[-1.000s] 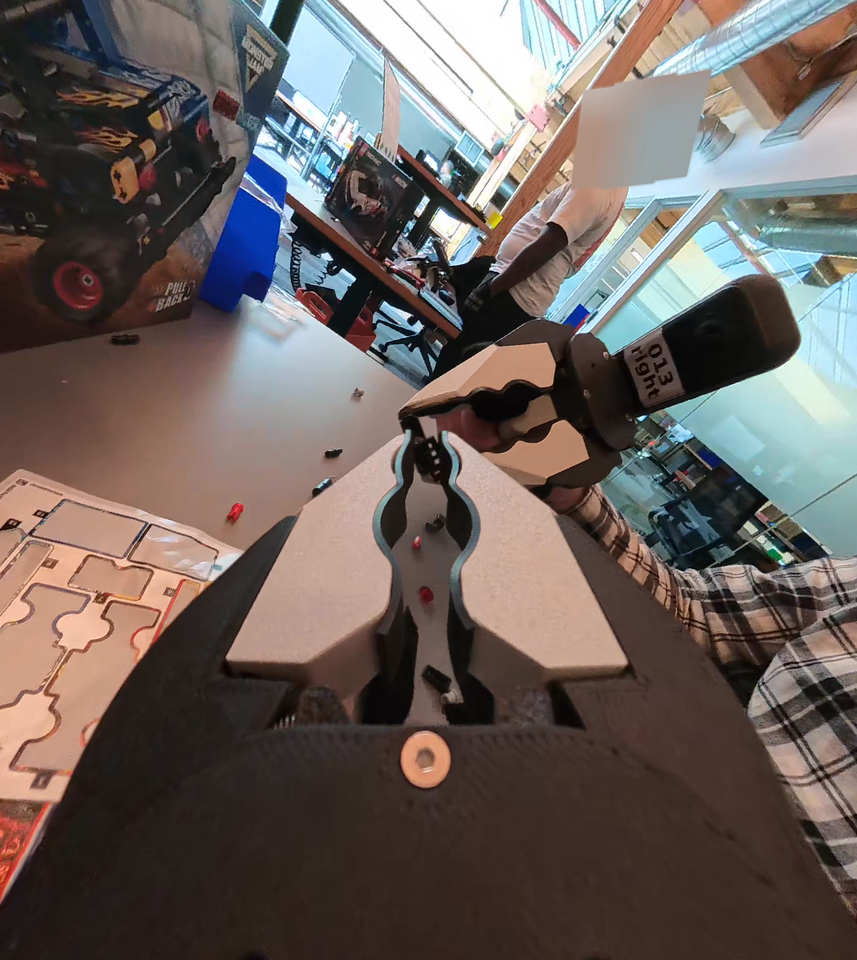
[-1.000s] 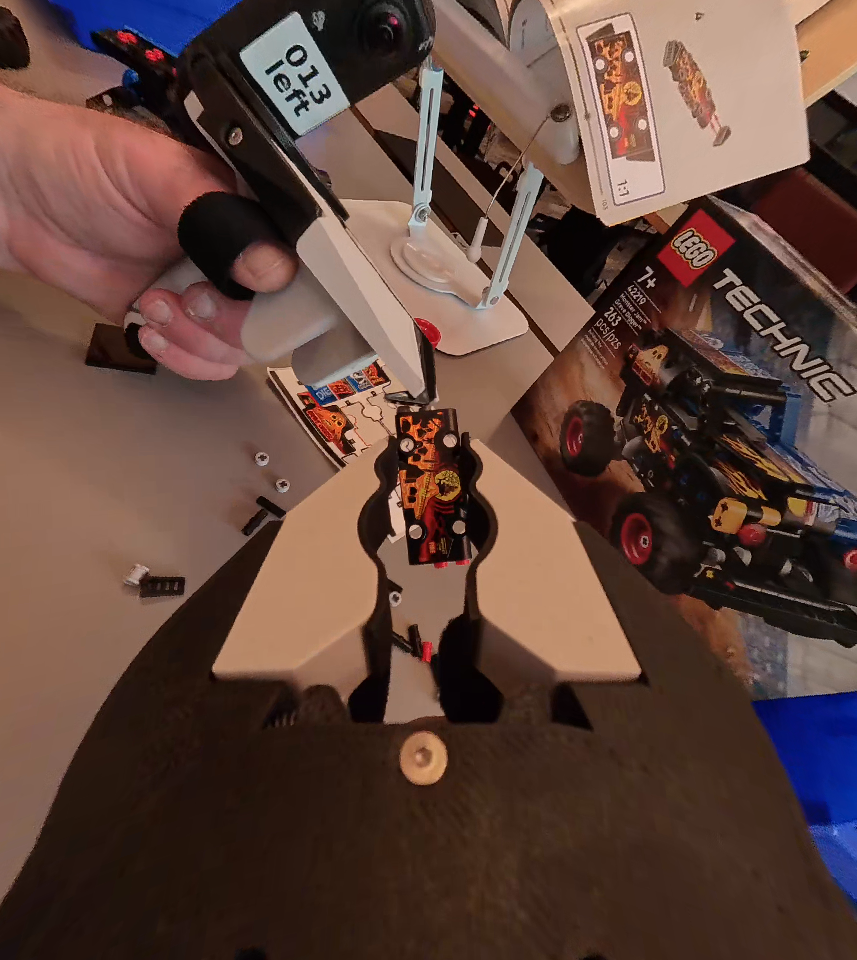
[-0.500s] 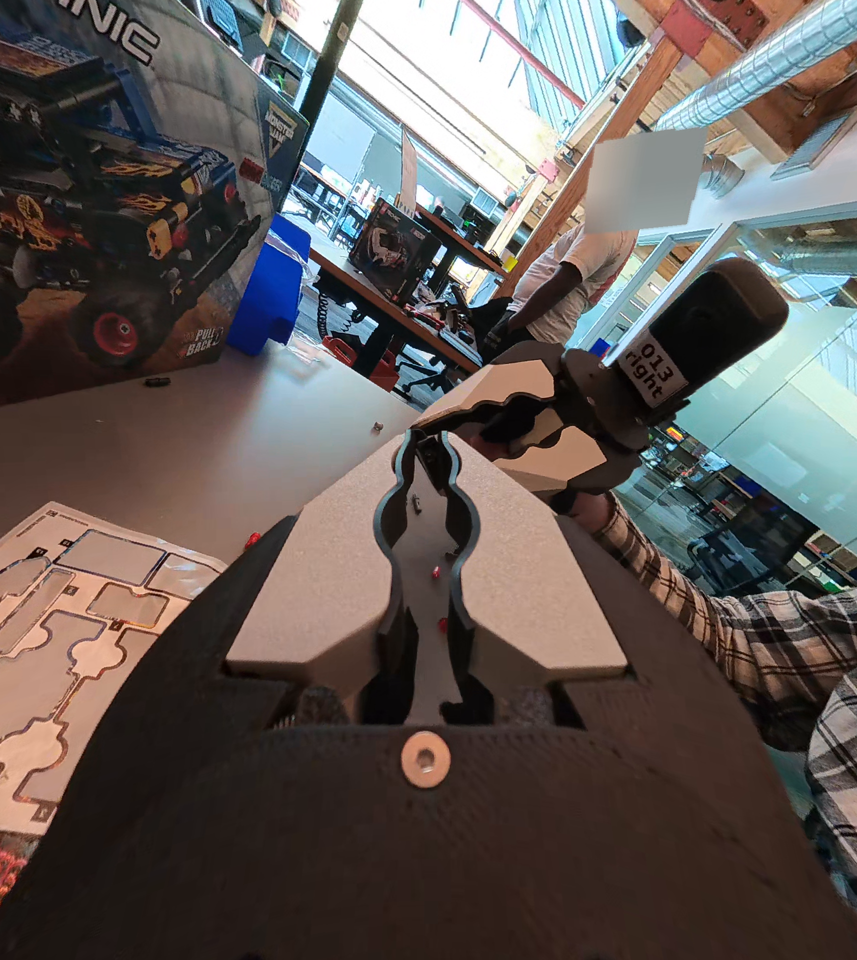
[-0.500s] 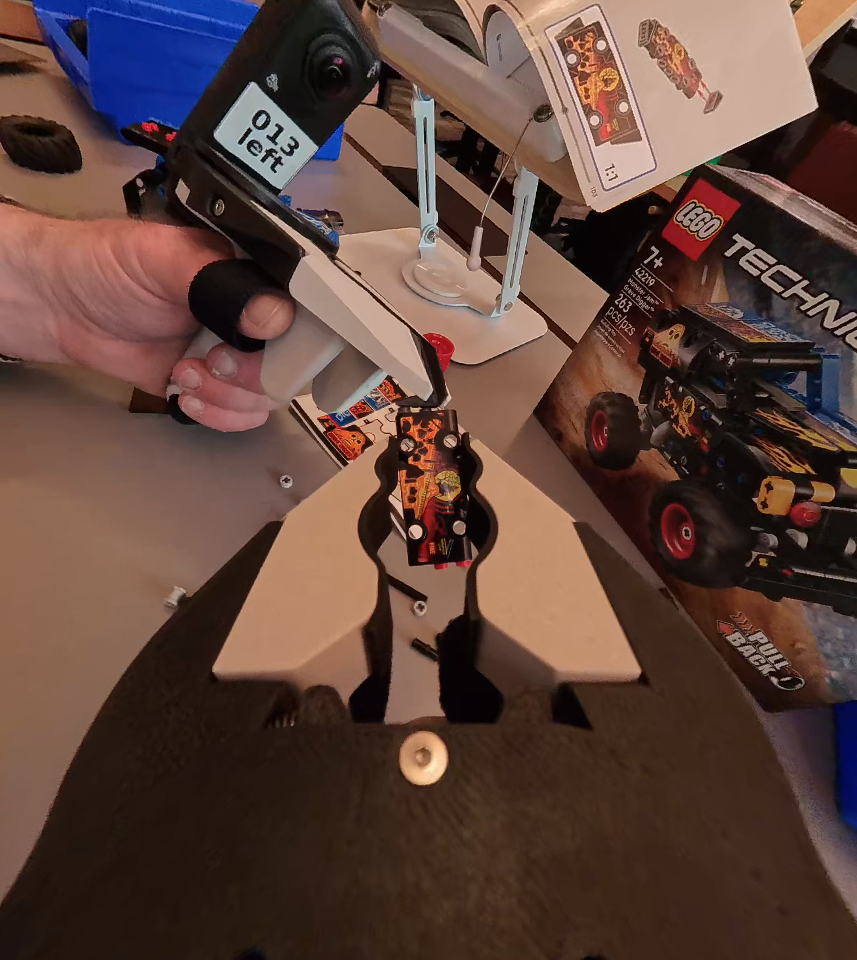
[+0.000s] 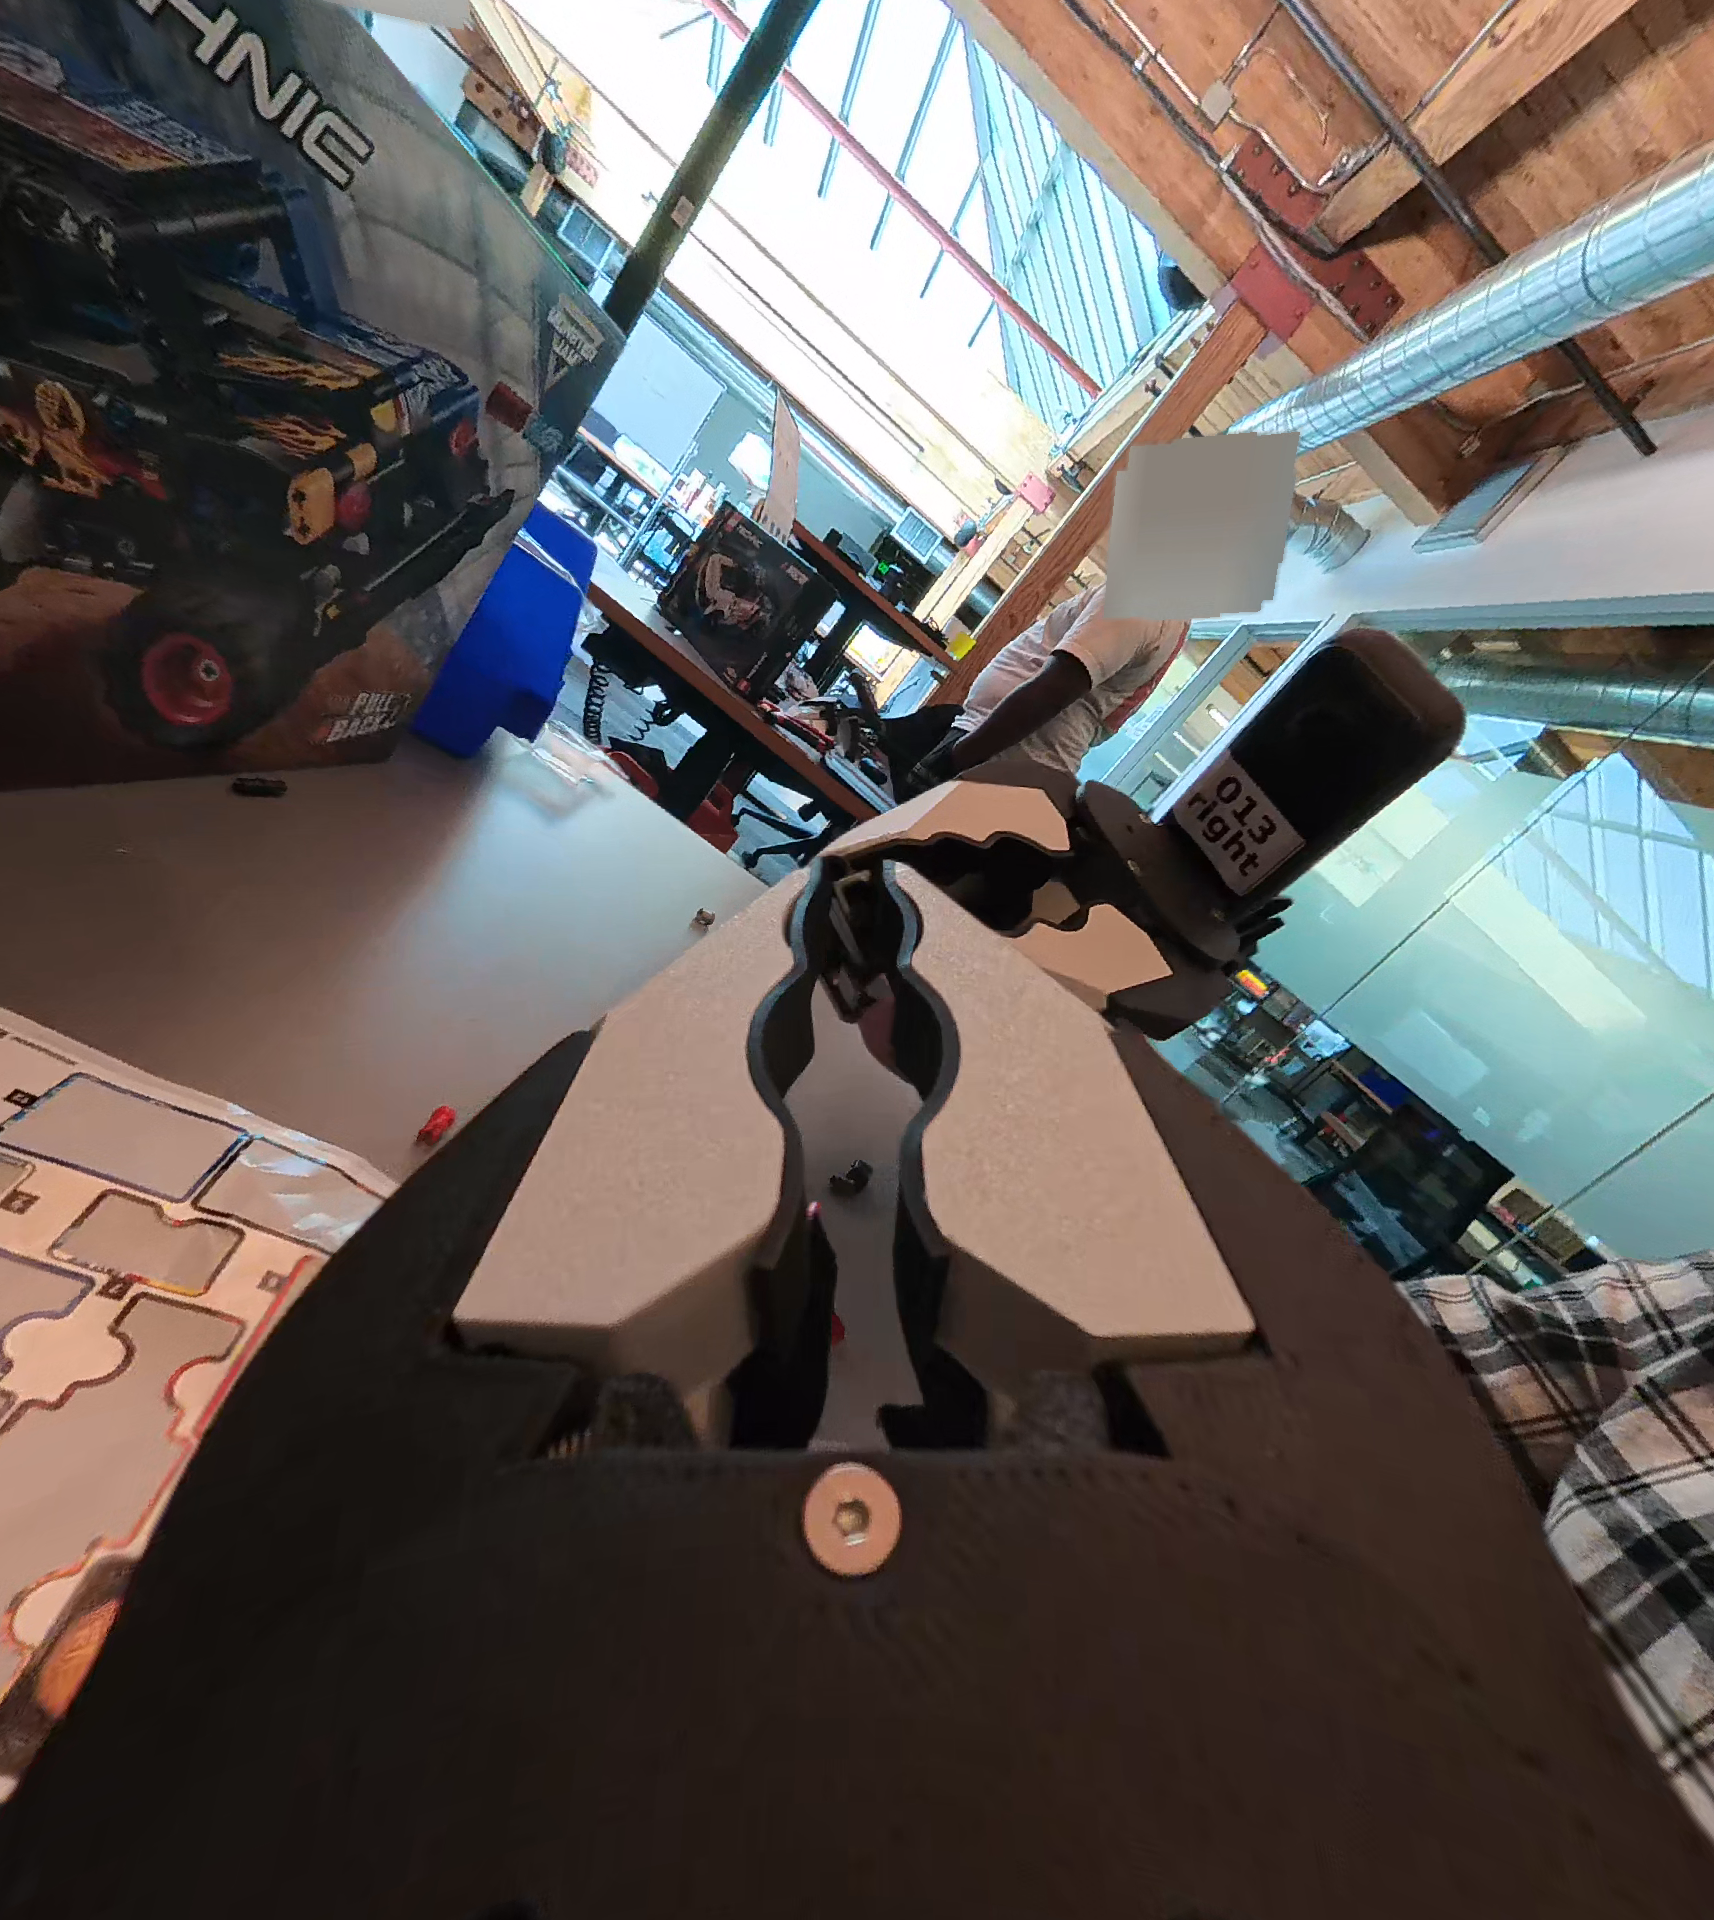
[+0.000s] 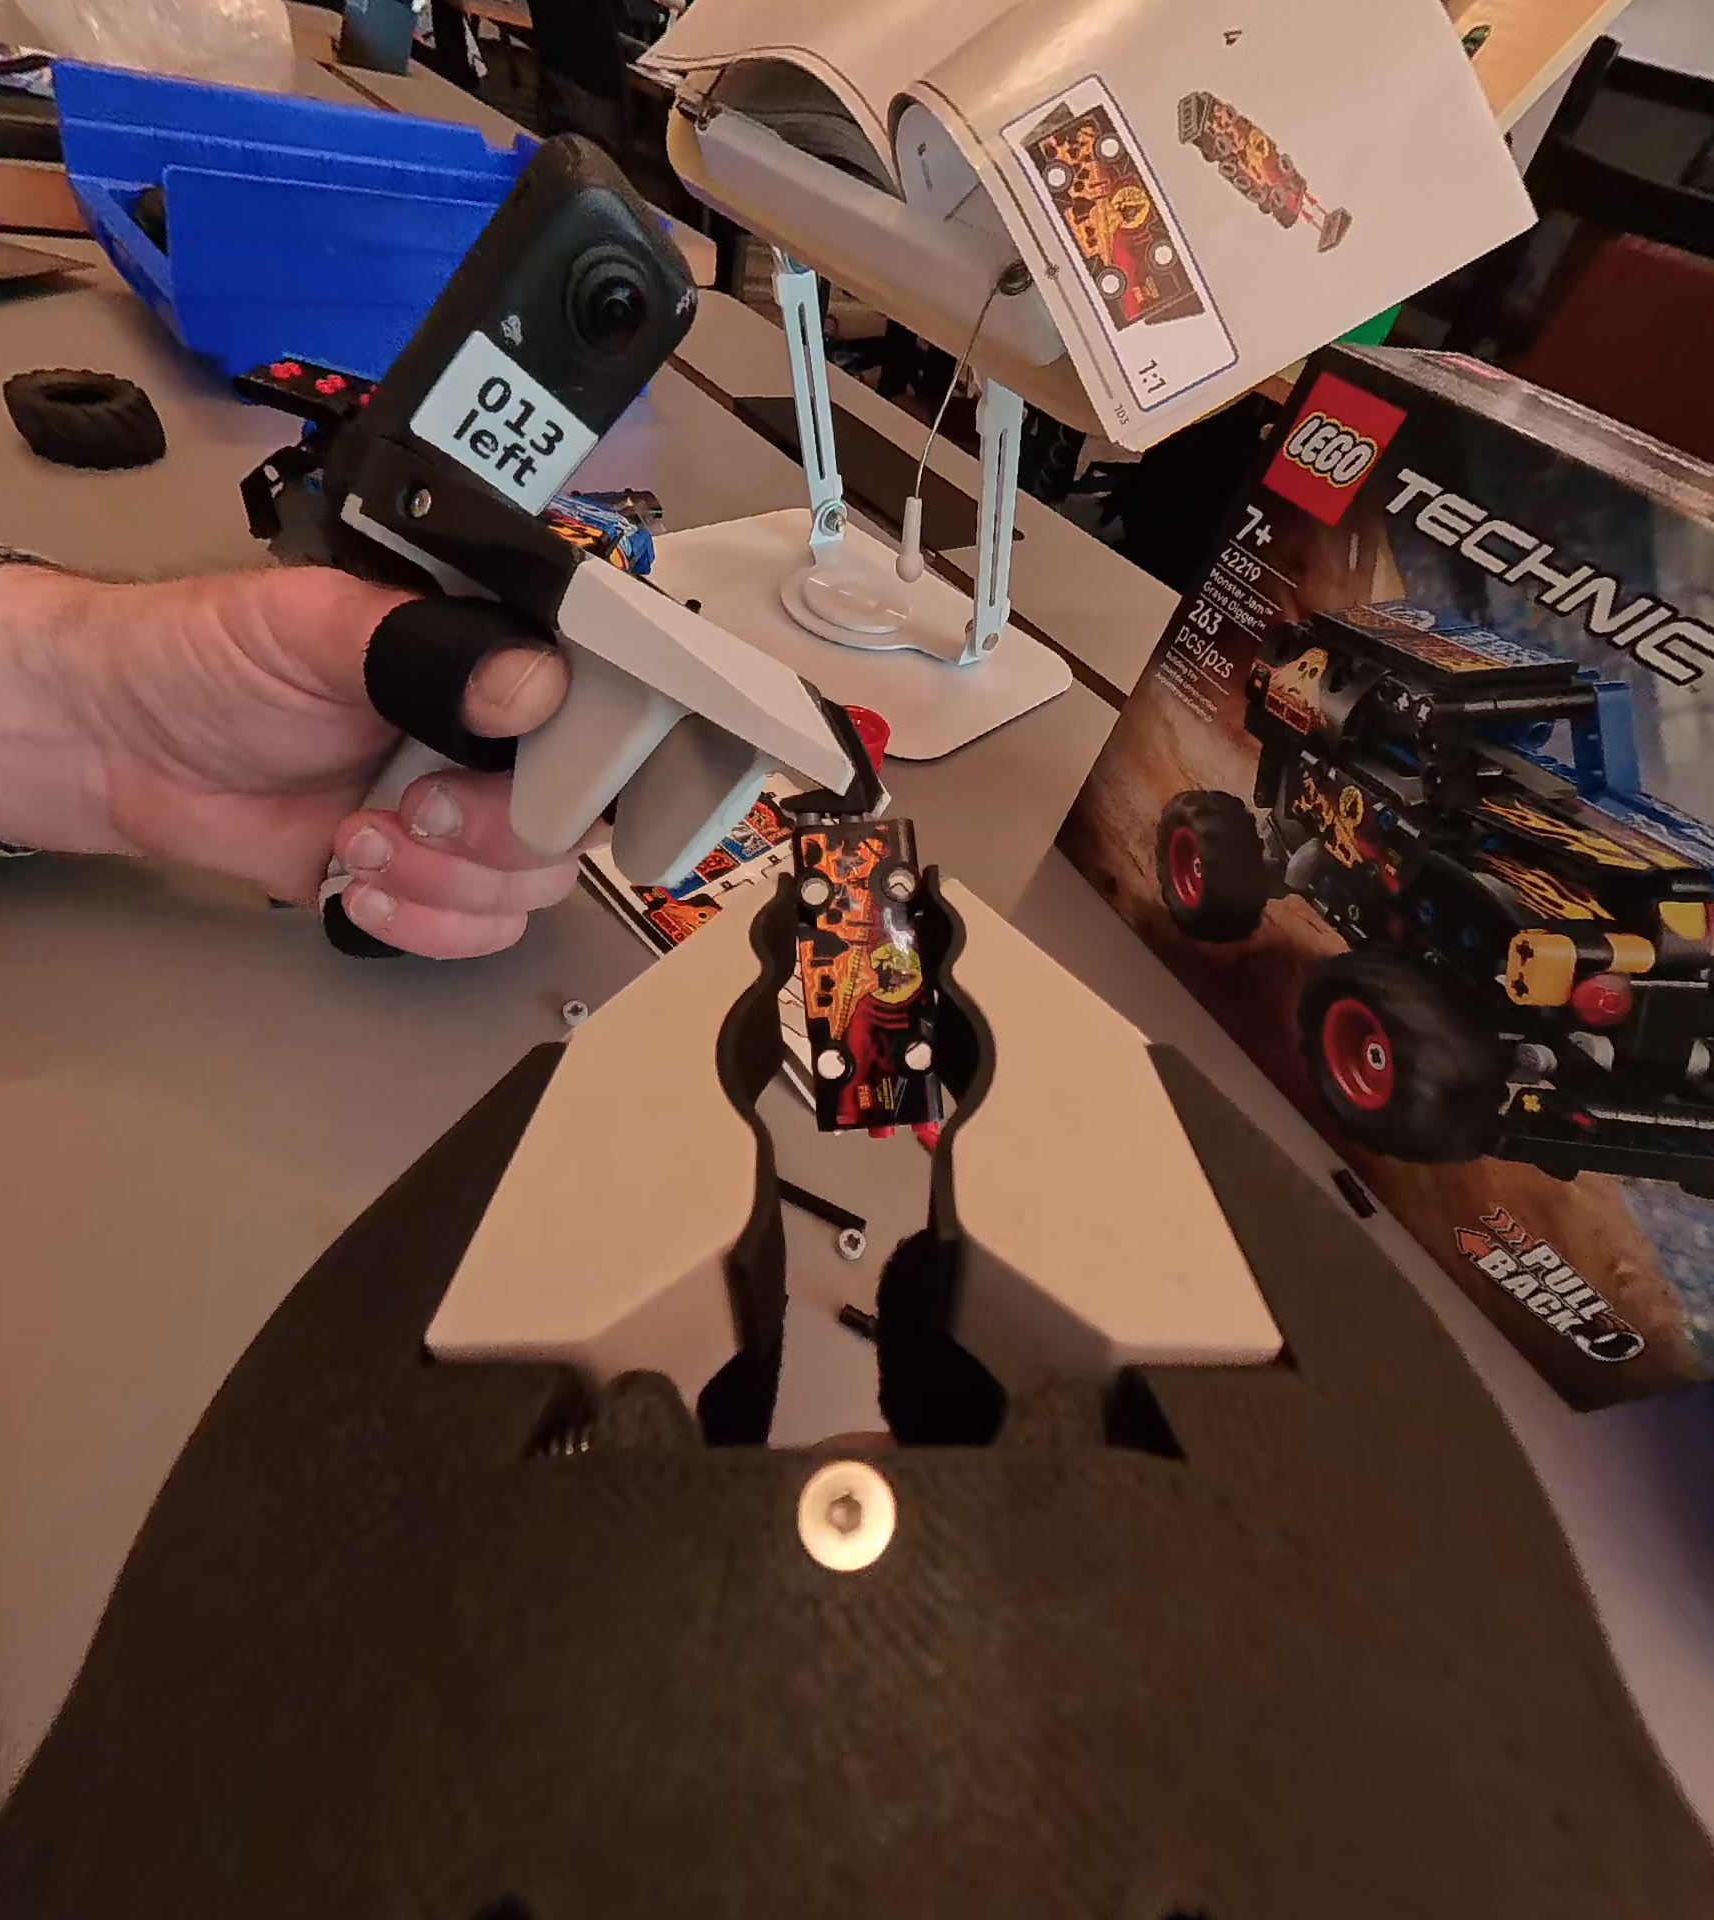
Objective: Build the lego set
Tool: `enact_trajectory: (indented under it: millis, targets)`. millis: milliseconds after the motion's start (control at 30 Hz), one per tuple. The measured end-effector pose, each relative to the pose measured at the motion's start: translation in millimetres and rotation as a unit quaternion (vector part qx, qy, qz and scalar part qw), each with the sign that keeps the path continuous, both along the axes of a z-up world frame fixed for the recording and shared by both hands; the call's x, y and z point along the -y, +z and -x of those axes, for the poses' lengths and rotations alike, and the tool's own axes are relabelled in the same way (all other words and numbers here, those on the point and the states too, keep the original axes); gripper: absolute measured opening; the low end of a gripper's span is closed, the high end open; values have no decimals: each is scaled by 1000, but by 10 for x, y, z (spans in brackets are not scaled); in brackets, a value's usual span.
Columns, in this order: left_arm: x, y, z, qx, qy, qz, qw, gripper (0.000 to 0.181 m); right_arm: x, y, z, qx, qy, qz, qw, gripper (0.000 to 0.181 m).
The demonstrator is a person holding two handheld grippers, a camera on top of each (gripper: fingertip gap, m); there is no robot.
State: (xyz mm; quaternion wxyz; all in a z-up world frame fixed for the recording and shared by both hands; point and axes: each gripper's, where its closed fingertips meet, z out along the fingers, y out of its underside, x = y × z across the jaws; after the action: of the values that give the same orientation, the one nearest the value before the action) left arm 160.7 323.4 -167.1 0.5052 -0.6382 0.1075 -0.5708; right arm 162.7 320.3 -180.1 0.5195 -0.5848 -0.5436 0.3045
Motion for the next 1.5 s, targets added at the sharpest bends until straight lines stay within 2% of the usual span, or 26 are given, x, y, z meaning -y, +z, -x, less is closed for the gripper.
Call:
enact_trajectory:
  millis: [100, 200, 300, 400, 500, 567, 667, 733, 800, 900, 1033, 1200, 1300, 1333, 1433, 1500]
  targets:
    - [3, 25, -1, 19, -4, 5, 1000, 7, 2, 26, -3, -7, 0, 0, 1000, 21]
    - [-2, 17, -11, -6, 3, -5, 1000, 7, -19, 14, -25, -3, -4, 2, 1000, 21]
    - [-39, -176, 11, -115, 21, 0, 993, 7, -66, -36, -66, 13, -13, 2, 1000, 21]
    - [45, -412, 25, -245, 8, 6, 969, 8, -96, -91, -90, 28, -18, 2, 999, 21]
    - [129, -589, 158, -367, 16, -3, 930, 8, -112, -182, -91, 48, -18, 10, 999, 21]
    - [253, -723, 242, -445, 10, -10, 896, 8, -97, -213, -78, 55, -13, 10, 998, 21]
    - [487, -992, 357, -559, -2, -31, 829, 8, -59, -256, -48, 65, -3, 12, 998, 21]
    - [624, -1139, 378, -597, -10, -45, 801, 8, -41, -269, -33, 68, 2, 12, 998, 21]
    - [721, -1238, 362, -610, -20, -49, 790, 9, -38, -280, -28, 69, 3, 15, 998, 21]
    - [782, -1303, 363, -611, -24, -41, 791, 13, -43, -299, -30, 71, 3, 17, 997, 21]
    - [853, -1289, 453, -573, -35, -1, 819, 23, -56, -319, -34, 73, 2, 22, 997, 21]
    - [853, -1263, 449, -516, -42, 49, 854, 21, -43, -326, -19, 74, 6, 24, 997, 21]
    - [837, -1291, 380, -513, -37, 59, 856, 15, -55, -328, -28, 73, 4, 25, 997, 21]
    - [833, -1298, 377, -518, -34, 58, 853, 8, -59, -321, -32, 71, 3, 26, 997, 21]
    - [828, -1294, 377, -554, -24, 20, 832, 7, -57, -309, -33, 69, 3, 26, 997, 21]
    - [797, -1258, 432, -618, 0, -39, 785, 7, -50, -308, -27, 69, 5, 25, 997, 21]
